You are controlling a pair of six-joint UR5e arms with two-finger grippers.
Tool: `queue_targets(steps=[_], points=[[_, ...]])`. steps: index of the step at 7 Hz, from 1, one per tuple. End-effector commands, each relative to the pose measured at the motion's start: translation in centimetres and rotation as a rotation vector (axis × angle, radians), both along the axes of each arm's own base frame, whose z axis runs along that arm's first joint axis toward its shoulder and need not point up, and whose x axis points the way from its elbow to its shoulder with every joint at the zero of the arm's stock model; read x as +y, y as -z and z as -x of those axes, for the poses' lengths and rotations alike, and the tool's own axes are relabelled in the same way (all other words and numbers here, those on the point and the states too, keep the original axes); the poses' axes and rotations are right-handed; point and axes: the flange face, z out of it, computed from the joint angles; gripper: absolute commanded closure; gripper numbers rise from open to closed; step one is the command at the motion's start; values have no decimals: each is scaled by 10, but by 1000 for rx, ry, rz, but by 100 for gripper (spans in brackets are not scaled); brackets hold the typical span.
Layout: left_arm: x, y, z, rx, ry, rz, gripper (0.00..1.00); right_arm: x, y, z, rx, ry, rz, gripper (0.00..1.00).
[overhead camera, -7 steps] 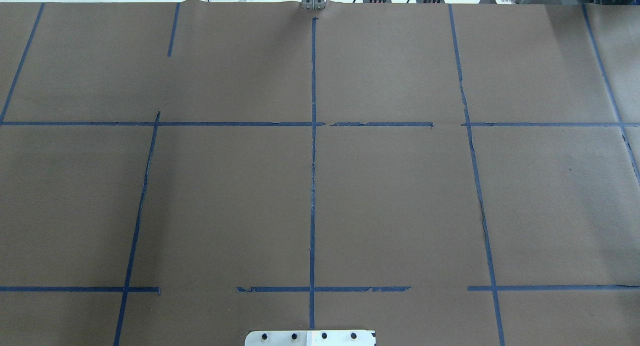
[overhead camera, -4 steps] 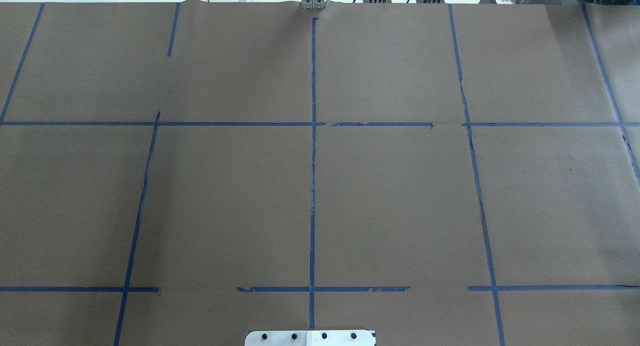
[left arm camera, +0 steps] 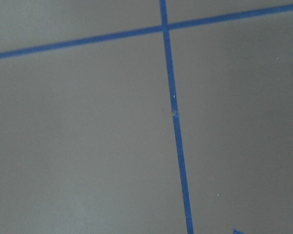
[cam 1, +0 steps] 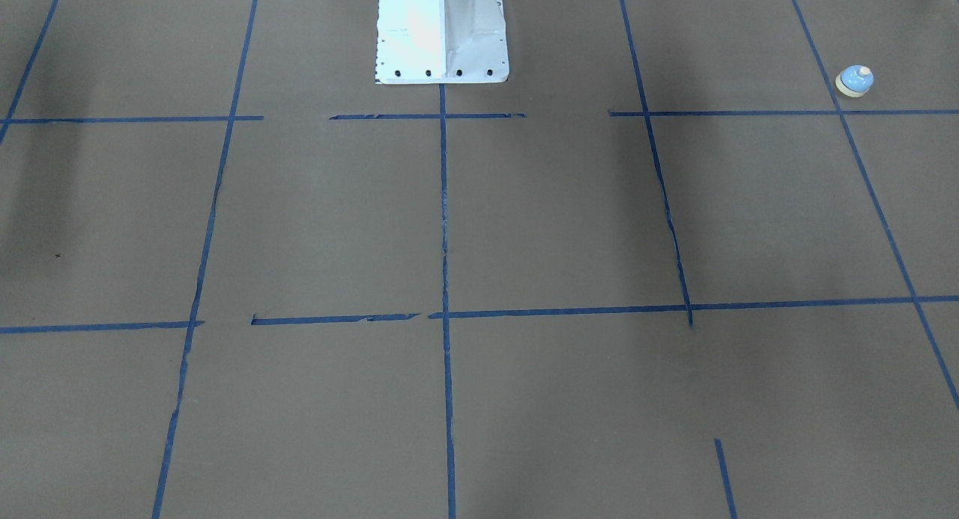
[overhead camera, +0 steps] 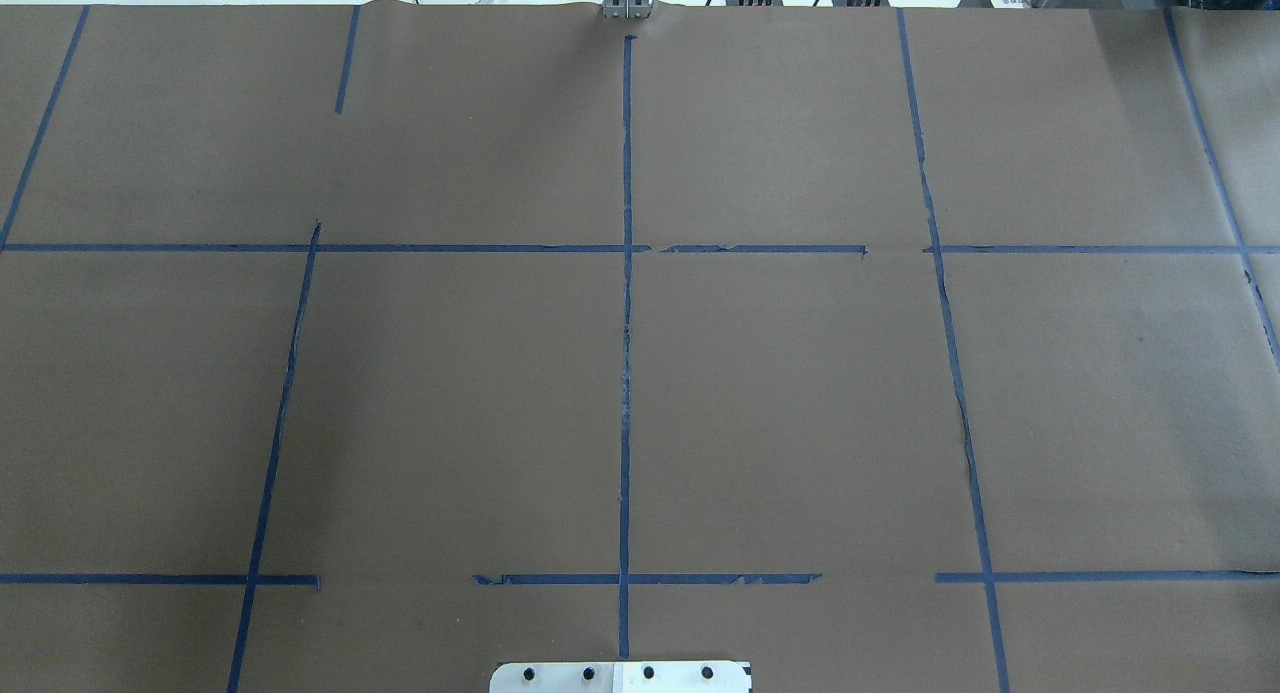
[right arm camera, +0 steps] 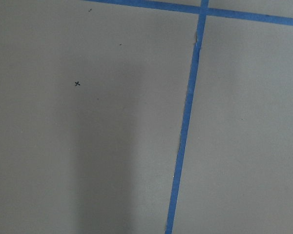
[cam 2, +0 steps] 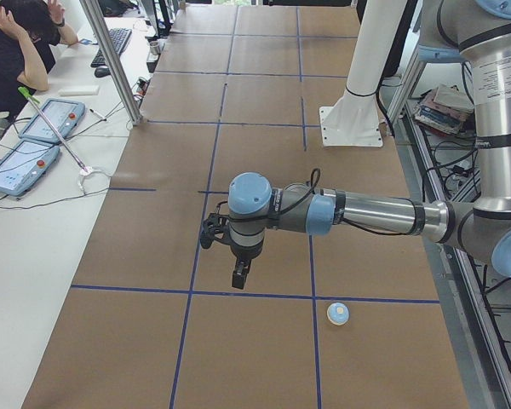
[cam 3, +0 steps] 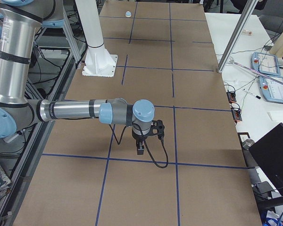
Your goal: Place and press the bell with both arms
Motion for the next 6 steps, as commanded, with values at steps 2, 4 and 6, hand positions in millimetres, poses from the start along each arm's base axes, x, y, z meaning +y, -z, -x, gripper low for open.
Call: queue_targets(steps=[2,4,6], points=[[10,-6,-100,161,-152,131,0,0,0,0,0,1,0,0],[67,-58,-121,2,-247,121,0,1,1,0,0,2,-4,0],[134,-104,-104,-20,-280,166,0,1,5,0,-2,2,-12,0]])
